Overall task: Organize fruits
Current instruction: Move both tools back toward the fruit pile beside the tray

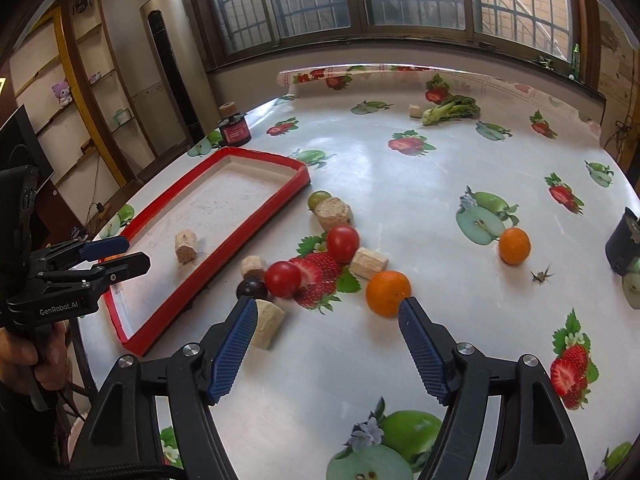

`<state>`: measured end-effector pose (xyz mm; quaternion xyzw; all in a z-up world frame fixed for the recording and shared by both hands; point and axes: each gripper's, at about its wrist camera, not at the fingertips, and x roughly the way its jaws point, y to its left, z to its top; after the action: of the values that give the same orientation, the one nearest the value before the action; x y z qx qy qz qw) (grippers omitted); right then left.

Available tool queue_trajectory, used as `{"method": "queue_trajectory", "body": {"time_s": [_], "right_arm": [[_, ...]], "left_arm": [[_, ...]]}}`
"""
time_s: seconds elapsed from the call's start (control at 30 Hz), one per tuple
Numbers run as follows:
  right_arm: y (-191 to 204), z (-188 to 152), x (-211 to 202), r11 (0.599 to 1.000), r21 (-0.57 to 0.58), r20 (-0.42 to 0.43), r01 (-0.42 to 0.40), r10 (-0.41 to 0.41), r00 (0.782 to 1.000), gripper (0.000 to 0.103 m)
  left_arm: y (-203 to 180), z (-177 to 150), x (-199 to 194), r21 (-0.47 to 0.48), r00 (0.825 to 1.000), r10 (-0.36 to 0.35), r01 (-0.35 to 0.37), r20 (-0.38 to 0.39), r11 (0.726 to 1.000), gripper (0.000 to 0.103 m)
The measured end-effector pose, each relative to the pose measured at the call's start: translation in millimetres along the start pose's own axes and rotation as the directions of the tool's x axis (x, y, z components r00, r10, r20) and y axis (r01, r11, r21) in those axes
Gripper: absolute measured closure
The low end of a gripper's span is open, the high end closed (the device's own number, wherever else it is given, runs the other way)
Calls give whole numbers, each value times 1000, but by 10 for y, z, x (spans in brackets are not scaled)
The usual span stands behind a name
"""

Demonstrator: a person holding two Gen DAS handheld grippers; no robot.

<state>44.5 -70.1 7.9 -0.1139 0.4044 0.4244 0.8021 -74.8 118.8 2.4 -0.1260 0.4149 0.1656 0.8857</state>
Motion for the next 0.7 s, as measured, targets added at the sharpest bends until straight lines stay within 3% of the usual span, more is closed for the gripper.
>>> {"method": "queue_trajectory", "body": {"time_s": [0.43,0.7], "right_arm": [[-628,-241,-204,987,130,2,92,-93,996,28],[-793,-243,-251,983,156,19,98,-102,995,28]], "left_arm": [[-640,-5,125,101,993,-109,113,-45,989,40],[-755,-25,211,84,983,-167,173,-83,981,40]]}}
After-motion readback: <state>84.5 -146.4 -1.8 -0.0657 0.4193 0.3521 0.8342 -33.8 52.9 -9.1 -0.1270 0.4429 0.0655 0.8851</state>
